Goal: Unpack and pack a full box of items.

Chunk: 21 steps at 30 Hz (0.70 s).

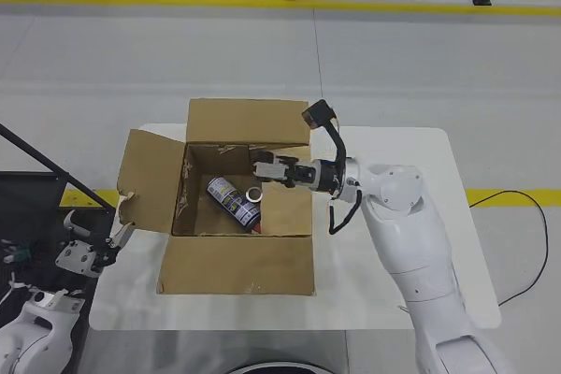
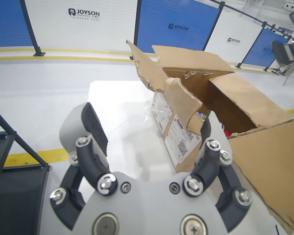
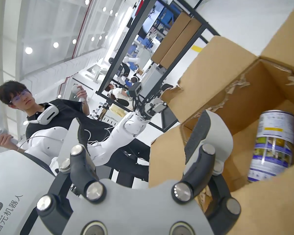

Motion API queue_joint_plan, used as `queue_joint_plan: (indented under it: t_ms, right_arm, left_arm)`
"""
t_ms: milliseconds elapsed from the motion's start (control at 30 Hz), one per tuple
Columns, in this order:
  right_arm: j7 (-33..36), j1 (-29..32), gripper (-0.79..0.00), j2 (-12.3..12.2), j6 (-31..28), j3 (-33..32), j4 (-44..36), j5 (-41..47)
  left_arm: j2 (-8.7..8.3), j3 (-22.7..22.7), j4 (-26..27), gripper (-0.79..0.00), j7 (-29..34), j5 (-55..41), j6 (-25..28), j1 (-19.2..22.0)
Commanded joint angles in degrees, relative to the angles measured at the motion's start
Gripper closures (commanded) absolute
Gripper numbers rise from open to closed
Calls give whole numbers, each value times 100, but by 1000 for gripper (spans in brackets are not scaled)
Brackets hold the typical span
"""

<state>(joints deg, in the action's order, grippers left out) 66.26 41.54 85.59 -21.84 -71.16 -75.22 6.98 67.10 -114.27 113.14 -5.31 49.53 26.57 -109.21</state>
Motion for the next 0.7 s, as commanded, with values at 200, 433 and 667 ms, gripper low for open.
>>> queue_joint_plan:
  t_ms: [200, 433, 667]
  right_arm:
    - [119, 794, -785, -316, 19, -1065, -351, -60]
    - [181, 840, -785, -448, 148, -1227, 295, -147]
    - [289, 664, -785, -501, 56, -1039, 1041, -96]
  left_arm:
    - [59, -462, 1048, -785, -388, -403, 387, -635]
    - [40, -314, 1942, -785, 341, -792, 870, -776]
    - [-49, 649, 2148, -785, 1819, -1160, 497, -17]
